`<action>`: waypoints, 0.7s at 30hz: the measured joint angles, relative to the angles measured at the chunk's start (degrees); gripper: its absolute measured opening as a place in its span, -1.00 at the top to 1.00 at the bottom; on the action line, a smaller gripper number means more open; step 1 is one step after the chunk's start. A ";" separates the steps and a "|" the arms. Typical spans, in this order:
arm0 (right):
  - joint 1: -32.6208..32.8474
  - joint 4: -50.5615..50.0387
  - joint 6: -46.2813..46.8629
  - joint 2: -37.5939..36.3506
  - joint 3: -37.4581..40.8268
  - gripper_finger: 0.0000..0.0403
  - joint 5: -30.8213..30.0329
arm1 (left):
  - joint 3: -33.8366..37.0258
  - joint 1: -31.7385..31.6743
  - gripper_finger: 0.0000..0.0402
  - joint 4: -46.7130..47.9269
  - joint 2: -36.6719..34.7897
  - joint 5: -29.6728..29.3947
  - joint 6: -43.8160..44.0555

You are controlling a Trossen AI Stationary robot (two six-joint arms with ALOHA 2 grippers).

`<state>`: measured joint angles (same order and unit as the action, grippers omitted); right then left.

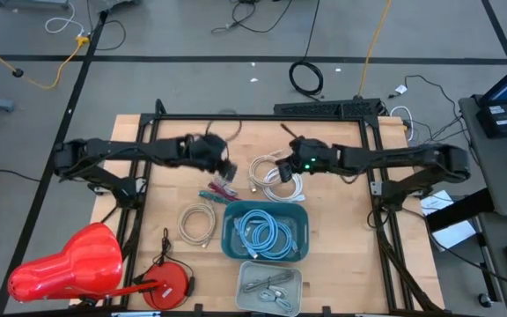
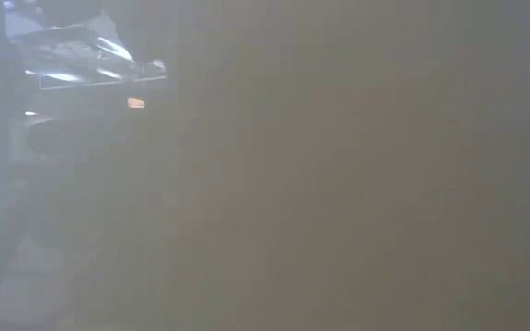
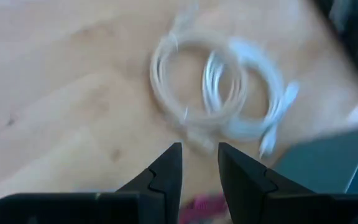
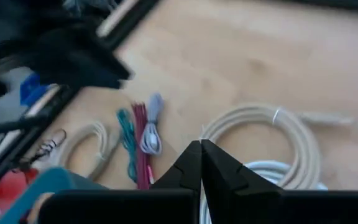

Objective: Pick & Place USB Port
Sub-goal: Put the top brown HDMI cable into the blue bin

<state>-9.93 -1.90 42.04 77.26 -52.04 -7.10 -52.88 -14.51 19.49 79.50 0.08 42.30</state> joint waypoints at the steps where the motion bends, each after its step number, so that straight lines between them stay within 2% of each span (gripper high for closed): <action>1: 0.61 -1.16 -0.14 -1.61 -0.50 1.00 -1.65 | 0.00 -1.65 0.47 -1.34 0.26 1.09 0.96; 5: 3.53 -7.17 -0.74 -7.87 -1.53 1.00 -8.33 | -0.04 -6.14 0.47 -6.49 4.27 8.03 2.69; 8: 5.28 -11.69 -0.72 -11.65 -1.67 1.00 -12.14 | -1.70 -6.52 0.47 -7.97 9.40 12.24 2.19; 10: 5.95 -13.67 -0.78 -13.34 -1.67 1.00 -12.52 | -3.38 -6.19 0.47 -7.25 12.83 14.45 0.87; 12: 6.18 -12.94 -3.64 -13.73 -1.65 1.00 -10.33 | -5.81 -5.44 0.47 -7.55 15.41 16.61 -0.17; 15: 7.00 -6.33 -6.08 -13.56 -1.63 1.00 -3.77 | -8.83 -3.90 0.47 -7.18 16.48 17.81 -1.78; 18: 7.56 -1.25 -9.32 -13.62 -1.63 1.00 2.80 | -11.17 -2.58 0.47 -6.65 16.31 15.45 -3.10; 21: 7.46 -1.32 -8.56 -13.59 -1.64 1.00 3.83 | -13.80 -1.82 0.47 -5.37 16.23 13.14 -4.64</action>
<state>-2.46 -3.22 33.47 63.67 -53.68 -3.27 -66.69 -16.33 14.13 95.74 13.22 37.66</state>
